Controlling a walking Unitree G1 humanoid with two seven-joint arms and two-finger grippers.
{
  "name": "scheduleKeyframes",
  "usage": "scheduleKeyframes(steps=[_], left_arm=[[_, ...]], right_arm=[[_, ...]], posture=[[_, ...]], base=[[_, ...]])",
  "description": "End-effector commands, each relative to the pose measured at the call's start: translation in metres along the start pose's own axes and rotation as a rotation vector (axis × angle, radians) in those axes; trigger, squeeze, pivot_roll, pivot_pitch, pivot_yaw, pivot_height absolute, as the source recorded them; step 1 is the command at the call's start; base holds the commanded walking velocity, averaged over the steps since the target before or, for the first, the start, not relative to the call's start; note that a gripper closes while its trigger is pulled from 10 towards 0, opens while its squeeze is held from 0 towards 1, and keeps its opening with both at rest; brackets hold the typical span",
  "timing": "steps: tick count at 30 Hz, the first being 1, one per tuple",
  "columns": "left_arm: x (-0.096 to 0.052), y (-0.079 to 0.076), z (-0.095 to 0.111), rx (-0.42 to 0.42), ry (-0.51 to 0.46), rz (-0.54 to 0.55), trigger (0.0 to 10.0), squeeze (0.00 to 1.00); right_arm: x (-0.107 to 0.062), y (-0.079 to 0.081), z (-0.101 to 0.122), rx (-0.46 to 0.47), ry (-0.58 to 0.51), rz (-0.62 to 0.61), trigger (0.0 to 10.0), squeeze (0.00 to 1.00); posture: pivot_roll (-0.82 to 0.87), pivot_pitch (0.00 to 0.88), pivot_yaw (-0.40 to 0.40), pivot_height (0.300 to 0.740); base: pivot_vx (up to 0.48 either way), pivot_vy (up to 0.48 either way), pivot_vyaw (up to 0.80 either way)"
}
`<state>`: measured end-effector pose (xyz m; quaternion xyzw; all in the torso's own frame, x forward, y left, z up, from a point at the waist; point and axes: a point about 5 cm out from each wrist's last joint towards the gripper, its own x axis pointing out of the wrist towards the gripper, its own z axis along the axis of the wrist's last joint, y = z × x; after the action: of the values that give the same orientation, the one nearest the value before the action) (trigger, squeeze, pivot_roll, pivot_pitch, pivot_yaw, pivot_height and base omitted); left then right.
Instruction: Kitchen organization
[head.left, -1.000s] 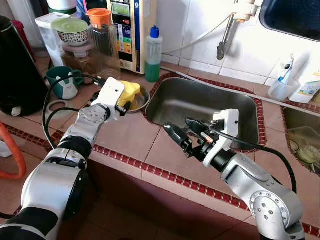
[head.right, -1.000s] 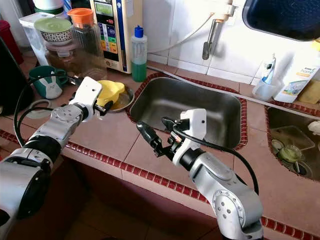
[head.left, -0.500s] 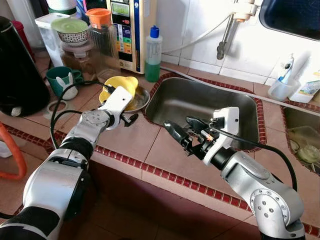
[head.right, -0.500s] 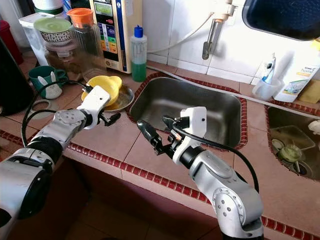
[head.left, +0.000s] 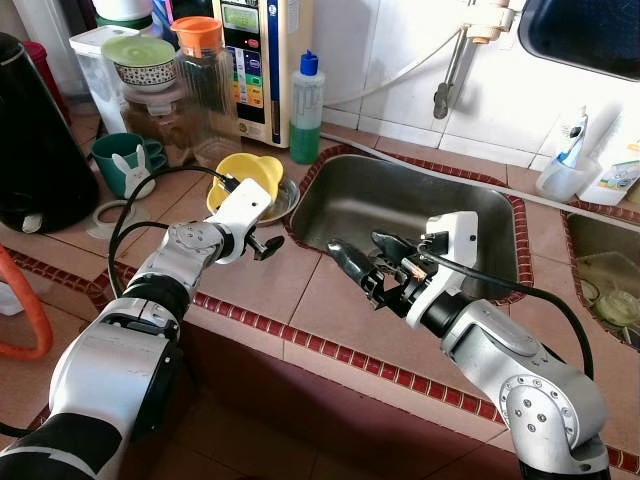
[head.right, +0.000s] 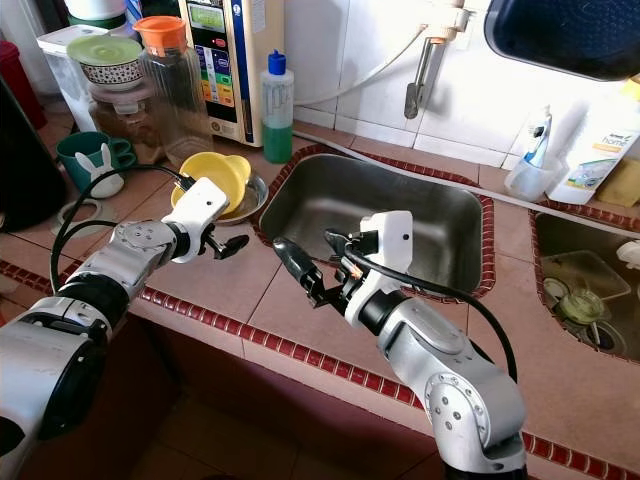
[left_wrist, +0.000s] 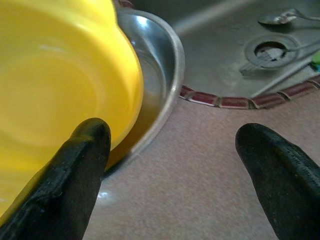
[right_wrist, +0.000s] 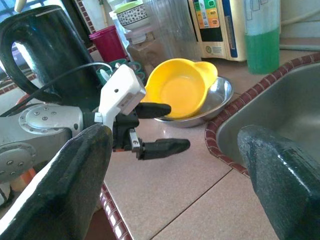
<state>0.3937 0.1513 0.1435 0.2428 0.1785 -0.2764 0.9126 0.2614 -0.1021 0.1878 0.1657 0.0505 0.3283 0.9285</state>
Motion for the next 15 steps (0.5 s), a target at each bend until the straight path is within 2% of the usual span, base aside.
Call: scheduleKeyframes(steps=[1, 15], left_arm=[[-0.001, 0.002, 0.003, 0.01, -0.001, -0.01, 10.0, 0.0], [-0.011, 0.01, -0.02, -0.015, 0.05, -0.018, 10.0, 0.0]], right_arm=[[-0.001, -0.005, 0.004, -0.01, -0.012, -0.015, 10.0, 0.0], [0.001, -0.009, 0.004, -0.014, -0.015, -0.02, 10.0, 0.0]], posture=[[0.14, 0.0, -0.004, 0.74], [0.16, 0.0, -0.012, 0.74]], base=[[0.0, 0.0, 0.0], [0.0, 0.0, 0.0]])
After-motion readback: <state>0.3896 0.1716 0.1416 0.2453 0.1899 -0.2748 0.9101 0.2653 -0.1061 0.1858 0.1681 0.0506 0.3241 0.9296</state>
